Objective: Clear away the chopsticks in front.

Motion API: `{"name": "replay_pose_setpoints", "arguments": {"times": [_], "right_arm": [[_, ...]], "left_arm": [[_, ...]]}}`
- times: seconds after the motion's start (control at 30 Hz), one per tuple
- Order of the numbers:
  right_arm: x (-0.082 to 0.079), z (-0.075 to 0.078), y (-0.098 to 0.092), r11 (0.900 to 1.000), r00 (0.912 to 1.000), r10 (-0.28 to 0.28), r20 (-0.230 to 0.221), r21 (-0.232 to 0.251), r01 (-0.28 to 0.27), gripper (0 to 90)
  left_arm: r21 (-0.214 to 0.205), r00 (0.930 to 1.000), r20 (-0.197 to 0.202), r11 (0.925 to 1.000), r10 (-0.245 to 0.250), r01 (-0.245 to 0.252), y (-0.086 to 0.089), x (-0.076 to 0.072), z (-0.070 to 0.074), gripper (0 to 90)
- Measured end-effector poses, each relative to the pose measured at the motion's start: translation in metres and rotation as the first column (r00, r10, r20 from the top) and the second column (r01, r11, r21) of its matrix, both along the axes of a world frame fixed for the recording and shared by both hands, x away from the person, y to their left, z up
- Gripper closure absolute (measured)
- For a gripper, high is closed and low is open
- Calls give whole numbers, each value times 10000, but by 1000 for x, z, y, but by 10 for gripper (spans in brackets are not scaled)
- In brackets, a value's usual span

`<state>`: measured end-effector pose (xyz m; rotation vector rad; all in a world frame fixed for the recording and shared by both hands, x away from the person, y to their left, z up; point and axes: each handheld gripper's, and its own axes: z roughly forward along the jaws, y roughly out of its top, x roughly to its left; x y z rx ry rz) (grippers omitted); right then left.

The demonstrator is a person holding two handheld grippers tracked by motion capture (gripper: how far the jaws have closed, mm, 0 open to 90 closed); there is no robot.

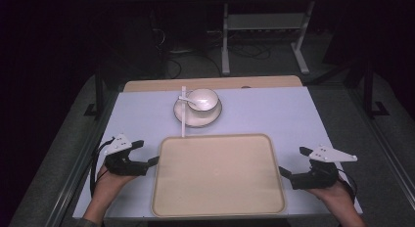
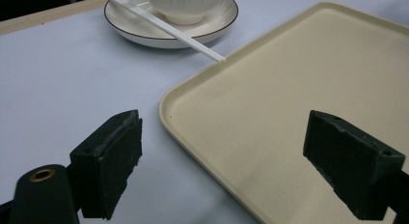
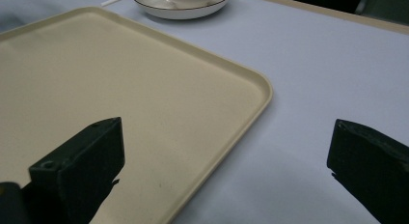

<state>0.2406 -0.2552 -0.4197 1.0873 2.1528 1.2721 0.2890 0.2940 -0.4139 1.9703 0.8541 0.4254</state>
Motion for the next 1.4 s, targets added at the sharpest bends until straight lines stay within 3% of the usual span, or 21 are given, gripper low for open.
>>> {"name": "replay_pose_setpoints", "arguments": {"times": [0.83,0.97,1.13,1.4], "right_arm": [[0,0,0,10000,10000,-6,-16,-42,6,0],[0,0,0,10000,10000,-3,-26,-58,3,0],[0,0,0,10000,10000,-23,-20,-54,23,0],[0,0,0,10000,10000,-30,-38,-73,30,0]], "left_arm": [[25,9999,114,9999,112,-112,-13,29,5,133],[-130,9996,217,9998,171,-168,-15,35,7,133],[59,9988,421,9997,234,-237,-20,40,9,135],[51,9992,336,9998,215,-217,-24,50,12,144]]}}
